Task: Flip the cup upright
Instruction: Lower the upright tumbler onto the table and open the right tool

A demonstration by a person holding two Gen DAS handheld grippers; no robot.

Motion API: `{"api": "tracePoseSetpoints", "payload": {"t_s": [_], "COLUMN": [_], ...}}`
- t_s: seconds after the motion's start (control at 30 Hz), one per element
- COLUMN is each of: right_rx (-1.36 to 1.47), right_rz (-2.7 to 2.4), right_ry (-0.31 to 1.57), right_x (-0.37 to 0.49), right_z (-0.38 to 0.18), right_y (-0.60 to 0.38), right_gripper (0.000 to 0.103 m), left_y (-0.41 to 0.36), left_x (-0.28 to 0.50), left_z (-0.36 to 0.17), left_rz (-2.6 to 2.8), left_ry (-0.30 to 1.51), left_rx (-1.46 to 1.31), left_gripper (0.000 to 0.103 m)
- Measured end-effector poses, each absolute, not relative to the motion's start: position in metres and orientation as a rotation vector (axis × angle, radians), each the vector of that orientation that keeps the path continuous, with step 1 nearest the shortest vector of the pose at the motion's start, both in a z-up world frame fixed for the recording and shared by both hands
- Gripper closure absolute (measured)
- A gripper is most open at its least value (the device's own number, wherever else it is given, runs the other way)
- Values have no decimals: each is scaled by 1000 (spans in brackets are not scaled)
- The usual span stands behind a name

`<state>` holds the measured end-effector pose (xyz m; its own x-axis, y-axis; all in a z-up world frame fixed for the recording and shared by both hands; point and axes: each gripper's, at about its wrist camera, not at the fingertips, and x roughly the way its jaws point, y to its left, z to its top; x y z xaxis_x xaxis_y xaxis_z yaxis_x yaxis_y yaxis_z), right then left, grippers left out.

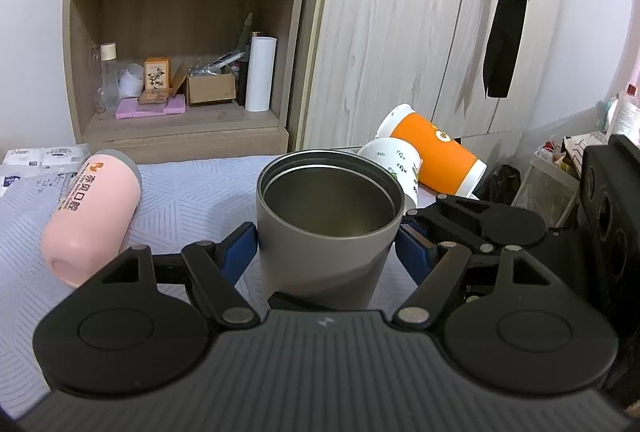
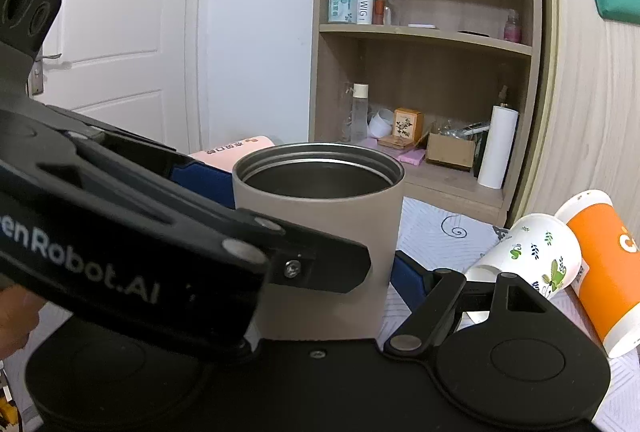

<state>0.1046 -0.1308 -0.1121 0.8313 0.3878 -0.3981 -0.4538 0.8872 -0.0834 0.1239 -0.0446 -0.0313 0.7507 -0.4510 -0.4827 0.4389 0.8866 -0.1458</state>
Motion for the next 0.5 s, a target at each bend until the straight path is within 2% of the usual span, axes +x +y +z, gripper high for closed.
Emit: {"api": "tracePoseSetpoints", "payload": {"t_s": [0.07, 0.23, 0.5], "right_rx": [-163, -165, -194], "right_rz": [442, 404, 364], "right_ry": [386, 360, 387], "right_x": [105, 93, 67], "right_z": [-113, -111, -103], "right_y": [-132, -136, -148], "right_gripper": [21, 12, 12], "left_y": [-45, -41, -18], "left_x": [125, 123, 95], "left_z": [-32, -35, -24], "left_rz": [-487, -490, -390], "left_ry": [544, 577, 629], "left_rx": [-36, -89, -115], "left_gripper": [27, 26, 24]}}
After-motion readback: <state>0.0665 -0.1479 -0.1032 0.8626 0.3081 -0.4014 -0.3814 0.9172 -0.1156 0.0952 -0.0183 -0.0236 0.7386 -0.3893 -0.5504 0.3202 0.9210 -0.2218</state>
